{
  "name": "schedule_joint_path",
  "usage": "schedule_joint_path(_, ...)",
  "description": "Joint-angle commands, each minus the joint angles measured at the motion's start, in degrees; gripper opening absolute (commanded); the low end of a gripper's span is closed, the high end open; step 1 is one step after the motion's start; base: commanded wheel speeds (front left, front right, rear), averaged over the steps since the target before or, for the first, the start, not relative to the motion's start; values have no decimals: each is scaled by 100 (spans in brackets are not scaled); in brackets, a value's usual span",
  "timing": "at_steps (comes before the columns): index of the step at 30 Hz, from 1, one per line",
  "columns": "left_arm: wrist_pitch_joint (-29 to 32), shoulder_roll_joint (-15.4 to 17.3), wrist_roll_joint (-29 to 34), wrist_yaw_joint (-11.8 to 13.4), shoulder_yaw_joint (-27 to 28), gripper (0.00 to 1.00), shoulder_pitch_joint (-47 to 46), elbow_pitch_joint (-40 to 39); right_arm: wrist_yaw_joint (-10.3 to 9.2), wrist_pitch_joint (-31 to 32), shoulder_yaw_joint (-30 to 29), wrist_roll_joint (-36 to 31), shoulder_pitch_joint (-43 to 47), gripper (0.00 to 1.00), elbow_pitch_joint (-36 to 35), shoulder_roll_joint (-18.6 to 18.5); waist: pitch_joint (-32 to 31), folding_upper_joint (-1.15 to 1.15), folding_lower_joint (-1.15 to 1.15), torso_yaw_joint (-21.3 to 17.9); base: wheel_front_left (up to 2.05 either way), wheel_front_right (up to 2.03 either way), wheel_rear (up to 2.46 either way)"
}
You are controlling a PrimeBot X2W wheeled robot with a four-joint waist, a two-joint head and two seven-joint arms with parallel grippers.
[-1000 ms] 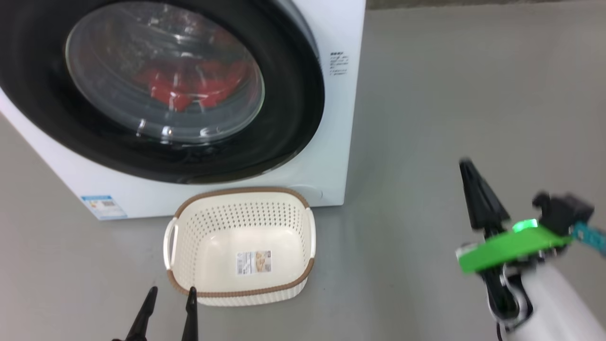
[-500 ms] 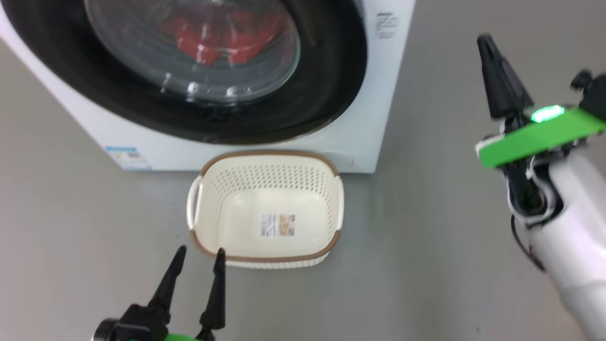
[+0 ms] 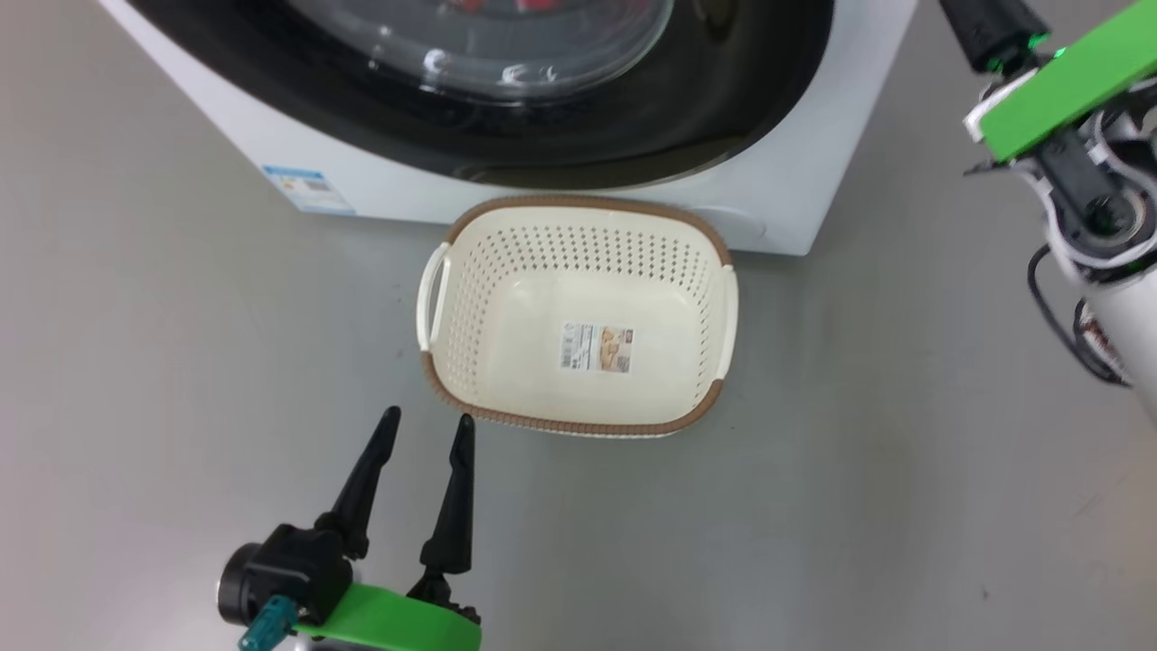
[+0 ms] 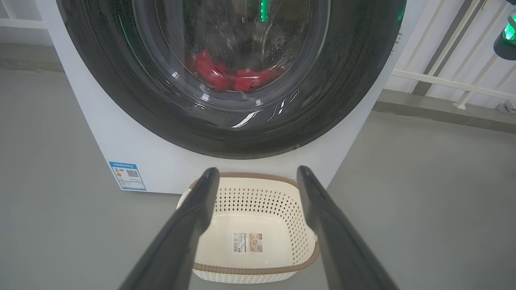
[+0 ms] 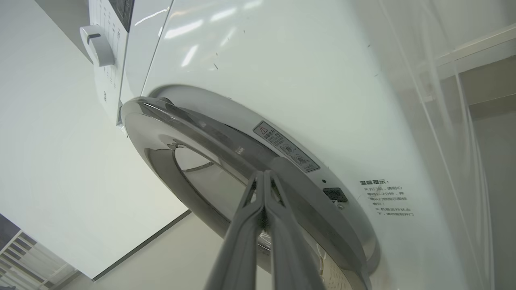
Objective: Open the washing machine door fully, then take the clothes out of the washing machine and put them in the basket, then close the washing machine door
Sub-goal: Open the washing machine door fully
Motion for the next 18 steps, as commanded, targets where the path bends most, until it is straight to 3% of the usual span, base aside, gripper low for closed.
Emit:
schedule_joint_path(1,-69,38,-41,39,138,100,-125,-157,2,87,35,145,-103,0,-158,-24,285,0,0,257,0,0,0)
schedule_joint_path(9,-69,38,-176,28,28,100,-301,-194,2,1018,44,1022,-747,0,-23,-179,587,0,0,427,0,0,0)
schedule_joint_path(18,-69,38,-271,22,-65,100,-417,-225,2,1721,-17,1357,-1266,0,315,-299,797,0,0,581,0,0,0)
